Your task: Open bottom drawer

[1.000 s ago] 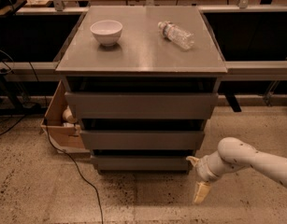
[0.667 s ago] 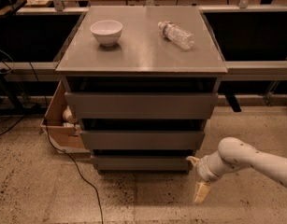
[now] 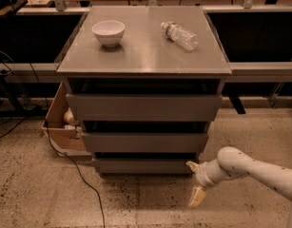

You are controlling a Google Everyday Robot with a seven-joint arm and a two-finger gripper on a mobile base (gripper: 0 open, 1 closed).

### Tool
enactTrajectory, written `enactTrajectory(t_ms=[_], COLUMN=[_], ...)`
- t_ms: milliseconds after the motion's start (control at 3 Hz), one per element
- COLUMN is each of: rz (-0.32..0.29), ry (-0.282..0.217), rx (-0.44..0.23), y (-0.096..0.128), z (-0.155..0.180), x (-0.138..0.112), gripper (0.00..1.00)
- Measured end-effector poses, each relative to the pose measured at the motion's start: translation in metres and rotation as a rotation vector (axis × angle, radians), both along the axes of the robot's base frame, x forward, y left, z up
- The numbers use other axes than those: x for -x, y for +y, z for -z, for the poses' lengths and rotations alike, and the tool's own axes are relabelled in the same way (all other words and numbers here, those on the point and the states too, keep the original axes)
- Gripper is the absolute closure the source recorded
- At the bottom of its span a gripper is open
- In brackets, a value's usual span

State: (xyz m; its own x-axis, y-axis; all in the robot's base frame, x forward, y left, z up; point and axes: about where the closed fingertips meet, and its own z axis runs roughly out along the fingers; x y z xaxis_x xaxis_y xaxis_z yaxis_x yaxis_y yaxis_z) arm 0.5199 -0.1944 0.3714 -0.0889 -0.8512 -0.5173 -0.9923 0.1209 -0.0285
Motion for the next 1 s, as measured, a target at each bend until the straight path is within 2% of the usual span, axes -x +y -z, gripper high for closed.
enactTrajectory(t_ms=[333, 667, 1000], rz=[0.008, -0.002, -0.010], ry=[-0.003, -0.024, -0.060], rx=[-0.034, -0.056, -0.043], y=[0.007, 0.014, 0.018], z=[0.029, 0.061, 0.082], x=[-0.018, -0.047, -0.068], gripper=[0.00, 0.00, 0.00])
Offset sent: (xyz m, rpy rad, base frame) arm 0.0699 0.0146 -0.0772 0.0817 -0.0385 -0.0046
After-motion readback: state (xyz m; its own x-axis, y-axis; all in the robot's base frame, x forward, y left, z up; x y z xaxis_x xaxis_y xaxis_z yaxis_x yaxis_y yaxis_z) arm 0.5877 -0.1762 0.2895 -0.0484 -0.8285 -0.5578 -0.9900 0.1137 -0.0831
